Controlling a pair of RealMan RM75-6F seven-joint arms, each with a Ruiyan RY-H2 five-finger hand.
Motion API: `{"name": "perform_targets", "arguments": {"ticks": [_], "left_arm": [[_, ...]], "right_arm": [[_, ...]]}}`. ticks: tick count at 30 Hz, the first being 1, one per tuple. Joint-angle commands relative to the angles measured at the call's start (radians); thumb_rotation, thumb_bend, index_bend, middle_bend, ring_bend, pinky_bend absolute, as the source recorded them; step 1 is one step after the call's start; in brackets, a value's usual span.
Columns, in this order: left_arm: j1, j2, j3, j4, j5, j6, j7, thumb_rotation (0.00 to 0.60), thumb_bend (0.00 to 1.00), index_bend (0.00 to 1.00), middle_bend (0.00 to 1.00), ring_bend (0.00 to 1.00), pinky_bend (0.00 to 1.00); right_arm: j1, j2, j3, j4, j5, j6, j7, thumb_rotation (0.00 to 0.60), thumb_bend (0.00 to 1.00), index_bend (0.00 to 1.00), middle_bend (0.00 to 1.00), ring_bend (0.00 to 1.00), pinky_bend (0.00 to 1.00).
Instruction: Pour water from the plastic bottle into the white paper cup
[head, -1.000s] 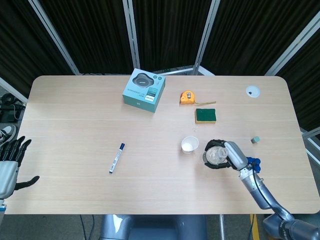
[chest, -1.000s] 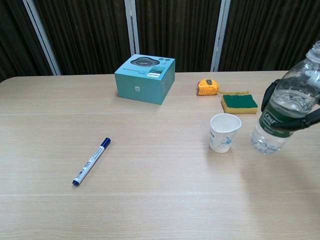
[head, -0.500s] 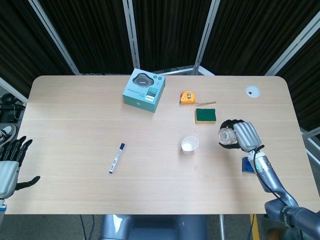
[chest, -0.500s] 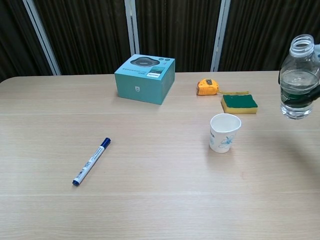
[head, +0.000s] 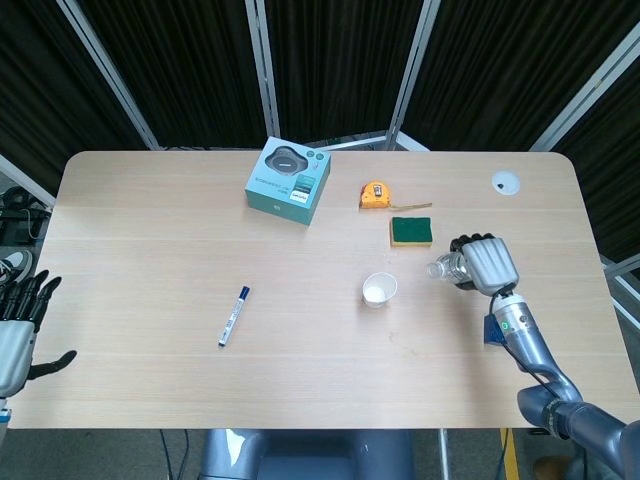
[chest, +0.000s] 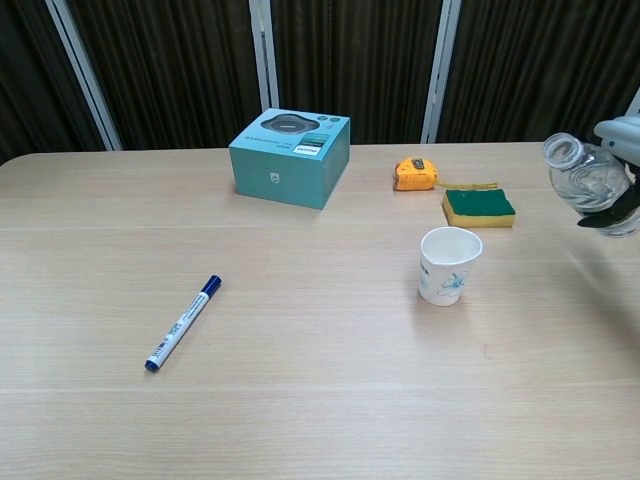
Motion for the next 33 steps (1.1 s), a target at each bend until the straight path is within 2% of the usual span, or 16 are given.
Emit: {"name": "perform_targets", "arguments": {"ticks": [1,17,33], "left_arm": [[-0.002,0.003,-0.002,0.000,-0.004,-0.005,-0.007,0.600,0.02,0.00,0.00,0.00,0.00],[-0.007,0.006,-0.003,0.004,-0.016,-0.018,-0.014,0.600,0.02,0.00,0.00,0.00,0.00],[-0.014,0.002,-0.005,0.009,-0.034,-0.034,-0.010,0.600,0.01,0.00,0.00,0.00,0.00]], "right_arm": [[0.006,-0.019,0.001,0.001,0.005,0.002,-0.064,0.600,0.65,0.51,0.62,0.55,0.46],[0.050,-0.076,0.055,-0.061,0.108,-0.021,-0.424,0.600,0.66,0.52,0.63,0.57,0.48],[0.084,-0.113,0.061,-0.067,0.126,-0.006,-0.579,0.600,0.67,0.53,0.64,0.58,0.48]]}}
